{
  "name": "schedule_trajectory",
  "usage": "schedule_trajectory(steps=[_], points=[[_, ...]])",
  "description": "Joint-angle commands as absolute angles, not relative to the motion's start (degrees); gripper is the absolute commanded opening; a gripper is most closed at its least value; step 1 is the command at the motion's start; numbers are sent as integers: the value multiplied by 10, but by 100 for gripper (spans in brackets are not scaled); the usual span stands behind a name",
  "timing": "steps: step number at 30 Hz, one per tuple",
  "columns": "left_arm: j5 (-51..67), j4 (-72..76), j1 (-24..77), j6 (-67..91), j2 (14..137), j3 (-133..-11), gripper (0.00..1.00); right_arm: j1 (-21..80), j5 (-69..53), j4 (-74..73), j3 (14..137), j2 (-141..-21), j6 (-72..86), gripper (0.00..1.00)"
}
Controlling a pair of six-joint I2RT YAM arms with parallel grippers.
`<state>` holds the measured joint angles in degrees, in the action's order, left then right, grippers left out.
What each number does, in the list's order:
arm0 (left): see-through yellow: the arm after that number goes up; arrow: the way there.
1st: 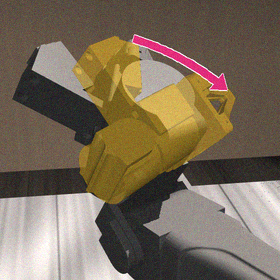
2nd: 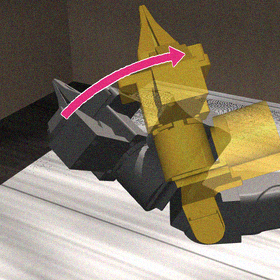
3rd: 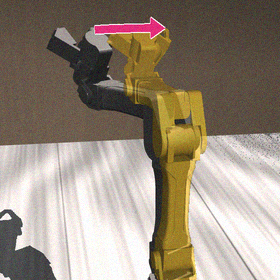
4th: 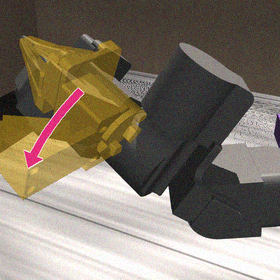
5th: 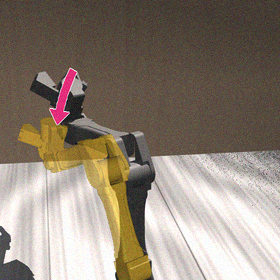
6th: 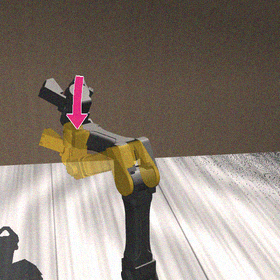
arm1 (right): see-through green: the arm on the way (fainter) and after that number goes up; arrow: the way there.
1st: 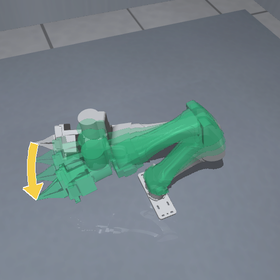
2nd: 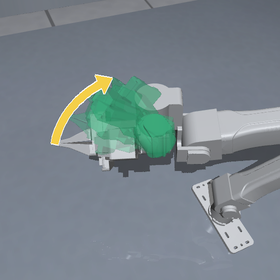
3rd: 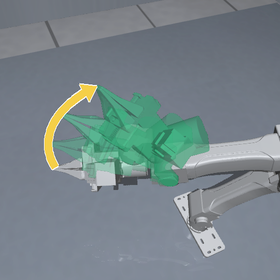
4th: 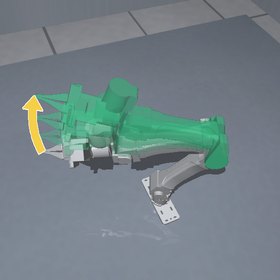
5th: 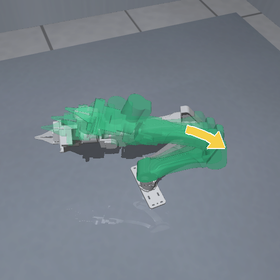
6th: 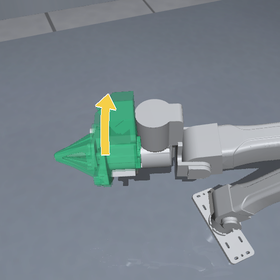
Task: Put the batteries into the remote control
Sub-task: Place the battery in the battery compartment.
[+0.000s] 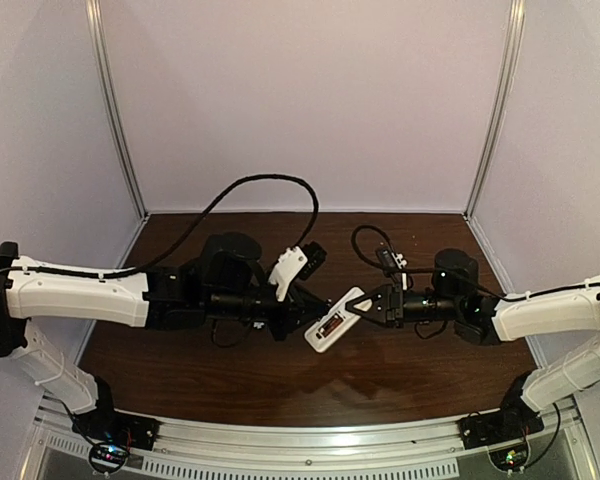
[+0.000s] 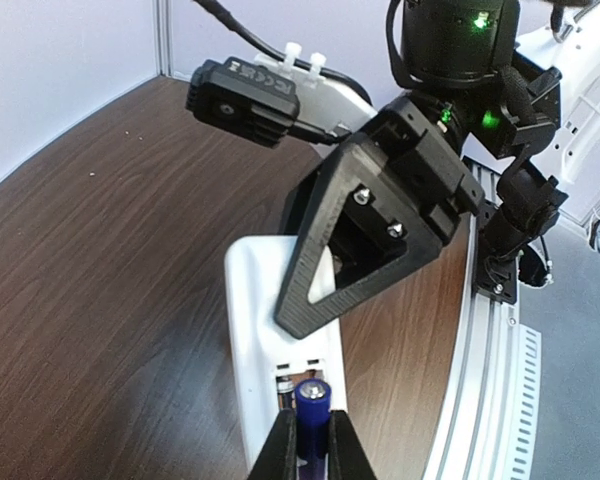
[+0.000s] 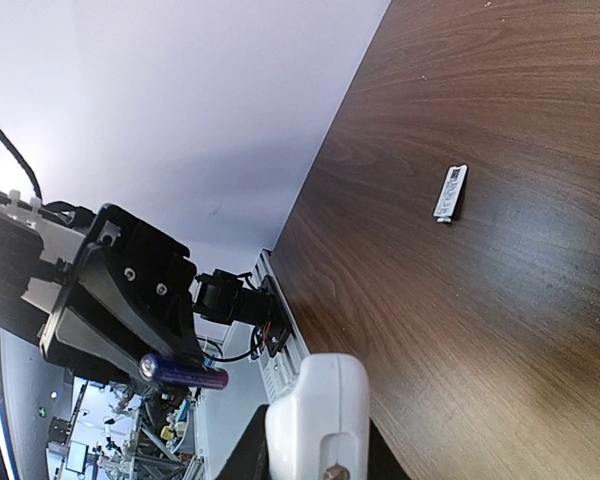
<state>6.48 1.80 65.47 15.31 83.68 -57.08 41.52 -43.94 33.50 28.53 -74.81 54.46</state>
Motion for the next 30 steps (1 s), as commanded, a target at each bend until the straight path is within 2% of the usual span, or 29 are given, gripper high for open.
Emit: schedule_trajectory(steps=[1,27,30], points=[[71,65,664,144,859,-580,0,419,-430,385,276,-755,573,0],[33,42,672,139,904,-595,0,423,-439,430,268,-764,602,0],[29,34,672,137,901,-591,4,423,-438,423,267,-763,597,0]])
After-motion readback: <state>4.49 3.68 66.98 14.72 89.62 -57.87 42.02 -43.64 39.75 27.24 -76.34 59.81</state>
